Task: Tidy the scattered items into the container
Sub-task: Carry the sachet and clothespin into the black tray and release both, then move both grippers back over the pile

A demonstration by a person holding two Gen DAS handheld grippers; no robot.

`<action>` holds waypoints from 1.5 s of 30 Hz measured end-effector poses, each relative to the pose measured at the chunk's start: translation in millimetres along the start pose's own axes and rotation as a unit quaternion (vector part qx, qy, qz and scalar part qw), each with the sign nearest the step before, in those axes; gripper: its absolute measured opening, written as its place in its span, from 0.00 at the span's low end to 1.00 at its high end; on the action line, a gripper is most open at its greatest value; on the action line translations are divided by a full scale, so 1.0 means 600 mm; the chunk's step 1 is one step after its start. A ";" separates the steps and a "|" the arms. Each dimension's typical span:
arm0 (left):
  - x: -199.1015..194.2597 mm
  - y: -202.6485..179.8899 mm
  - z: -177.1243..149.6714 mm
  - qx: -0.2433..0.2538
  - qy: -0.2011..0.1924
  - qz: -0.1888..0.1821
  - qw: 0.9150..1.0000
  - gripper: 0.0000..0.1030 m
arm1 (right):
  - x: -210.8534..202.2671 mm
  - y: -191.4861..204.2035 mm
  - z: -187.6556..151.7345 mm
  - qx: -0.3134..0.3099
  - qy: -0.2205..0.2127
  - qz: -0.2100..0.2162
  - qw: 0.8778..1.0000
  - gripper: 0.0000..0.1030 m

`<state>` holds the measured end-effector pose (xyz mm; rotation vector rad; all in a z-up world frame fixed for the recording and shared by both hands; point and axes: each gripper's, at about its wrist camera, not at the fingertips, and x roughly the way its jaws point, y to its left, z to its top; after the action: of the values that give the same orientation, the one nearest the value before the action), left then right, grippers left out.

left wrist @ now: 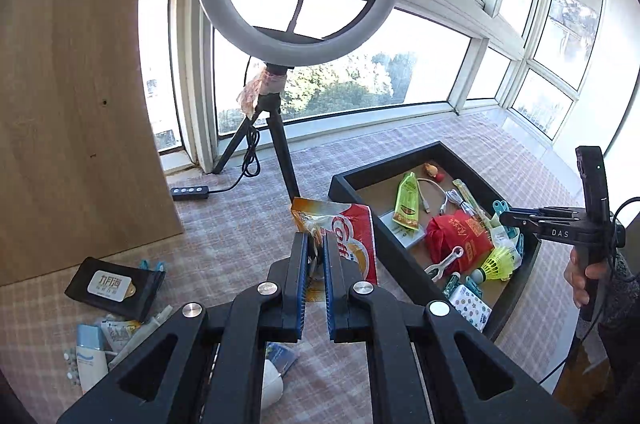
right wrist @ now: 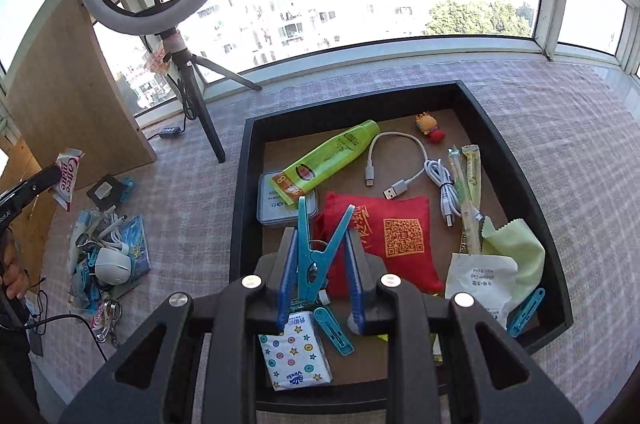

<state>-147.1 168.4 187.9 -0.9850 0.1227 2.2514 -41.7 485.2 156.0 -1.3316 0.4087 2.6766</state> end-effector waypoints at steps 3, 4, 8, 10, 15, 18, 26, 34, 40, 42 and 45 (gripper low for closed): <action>0.057 -0.044 0.037 0.025 0.004 -0.016 1.000 0.06 | 0.012 -0.037 0.017 0.018 -0.001 -0.014 1.000 0.22; 0.075 -0.057 0.048 0.030 0.007 -0.023 0.999 0.07 | 0.016 -0.049 0.023 0.024 -0.001 -0.019 1.000 0.22; 0.144 -0.100 0.088 0.046 0.016 -0.044 0.998 0.06 | 0.033 -0.070 0.049 0.029 -0.004 -0.034 0.999 0.22; 0.171 -0.117 0.101 0.053 0.021 -0.052 0.997 0.06 | 0.038 -0.078 0.060 0.029 -0.007 -0.040 0.999 0.22; 0.228 -0.153 0.125 0.067 0.040 -0.091 0.993 0.09 | 0.044 -0.091 0.081 0.027 -0.015 -0.054 0.998 0.22; 0.250 -0.157 0.130 0.057 0.048 -0.076 0.994 0.43 | 0.040 -0.097 0.088 0.036 -0.024 -0.078 0.996 0.56; 0.233 -0.133 0.133 0.042 0.031 -0.054 0.997 0.47 | 0.031 -0.117 0.088 0.078 -0.028 -0.094 0.992 0.75; 0.183 -0.120 0.132 0.033 0.017 -0.053 0.998 0.45 | 0.020 -0.087 0.082 0.062 -0.023 -0.086 0.994 0.75; 0.115 -0.109 0.123 0.019 0.000 -0.048 0.999 0.45 | -0.014 -0.044 0.081 0.038 -0.037 -0.070 0.996 0.75; 0.088 -0.104 0.119 0.016 -0.008 -0.042 0.999 0.45 | -0.027 -0.027 0.081 0.026 -0.041 -0.068 0.997 0.75; 0.041 -0.095 0.115 0.010 -0.022 -0.036 0.999 0.45 | -0.051 0.001 0.082 0.009 -0.050 -0.056 0.997 0.75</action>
<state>-167.0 248.5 229.9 -0.9149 0.0889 2.2009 -61.2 499.2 208.8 -1.1730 0.3369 2.6268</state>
